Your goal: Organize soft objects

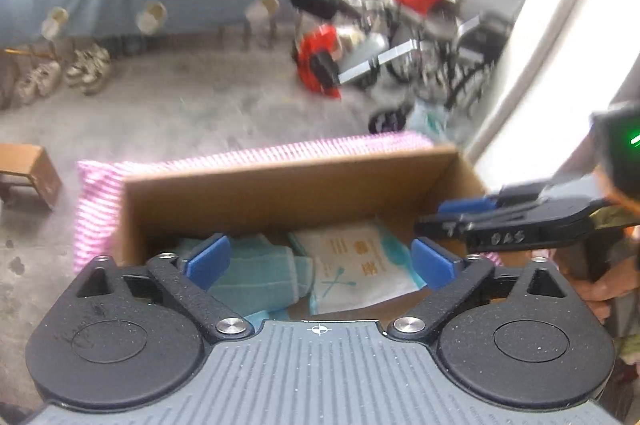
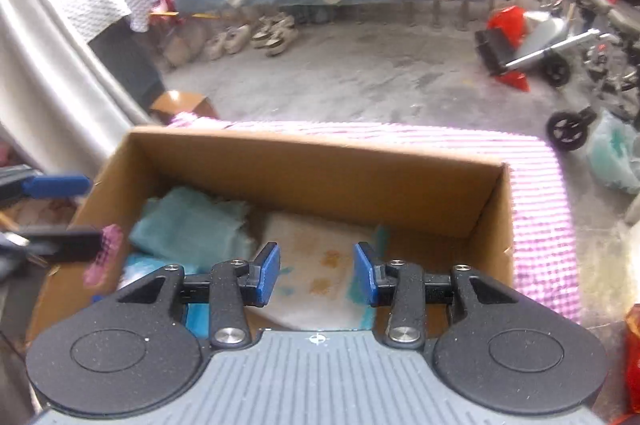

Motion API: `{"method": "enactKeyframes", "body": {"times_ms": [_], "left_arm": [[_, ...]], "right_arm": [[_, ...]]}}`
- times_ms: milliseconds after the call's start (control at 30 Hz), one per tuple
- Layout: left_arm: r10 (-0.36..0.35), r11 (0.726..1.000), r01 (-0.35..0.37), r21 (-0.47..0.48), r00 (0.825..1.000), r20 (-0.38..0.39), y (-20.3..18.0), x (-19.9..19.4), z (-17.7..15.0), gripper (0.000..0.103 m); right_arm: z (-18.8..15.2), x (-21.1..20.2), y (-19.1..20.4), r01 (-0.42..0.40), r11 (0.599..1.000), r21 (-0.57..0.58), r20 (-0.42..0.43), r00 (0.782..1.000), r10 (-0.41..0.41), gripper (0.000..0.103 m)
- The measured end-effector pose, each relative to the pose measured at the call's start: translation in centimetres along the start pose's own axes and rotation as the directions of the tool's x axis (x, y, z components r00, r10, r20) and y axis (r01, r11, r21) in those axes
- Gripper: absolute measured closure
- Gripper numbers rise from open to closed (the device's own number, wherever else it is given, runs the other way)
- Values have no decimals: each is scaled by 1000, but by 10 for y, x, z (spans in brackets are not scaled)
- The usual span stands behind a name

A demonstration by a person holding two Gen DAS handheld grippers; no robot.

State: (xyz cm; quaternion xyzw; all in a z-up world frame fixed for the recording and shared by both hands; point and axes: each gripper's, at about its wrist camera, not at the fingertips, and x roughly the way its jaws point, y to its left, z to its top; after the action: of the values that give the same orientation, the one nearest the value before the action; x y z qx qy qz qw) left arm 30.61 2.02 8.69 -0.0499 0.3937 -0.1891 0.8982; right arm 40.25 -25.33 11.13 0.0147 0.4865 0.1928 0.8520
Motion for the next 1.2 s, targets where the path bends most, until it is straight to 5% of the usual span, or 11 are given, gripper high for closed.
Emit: {"method": "enactKeyframes", "body": {"times_ms": [200,500,700,800,1000,1200], "left_arm": [[-10,990,23,-137,996,94,24,-80,-25,1],[53,931,1,-364,989,137,79,-149,-107,1],[55,853,8,-522,993,106,109,-146,-171,1],[62,840,-18,-542,996,63,115,-139,-190,1],[41,879,-37,-475,999,-3,106,-123,-205,1],[37,931,-43,-363,999,-22,78,-115,-217,1]], "right_arm": [[-5,44,11,-94,995,38,-215,971,100,59],[-17,109,21,-32,997,75,-370,927,57,59],[-11,111,20,8,999,54,-333,943,11,59],[-11,109,16,9,998,58,-306,952,9,59],[-17,76,8,-33,993,117,-240,969,61,58],[-44,-30,9,-166,973,159,-32,984,173,57]]}}
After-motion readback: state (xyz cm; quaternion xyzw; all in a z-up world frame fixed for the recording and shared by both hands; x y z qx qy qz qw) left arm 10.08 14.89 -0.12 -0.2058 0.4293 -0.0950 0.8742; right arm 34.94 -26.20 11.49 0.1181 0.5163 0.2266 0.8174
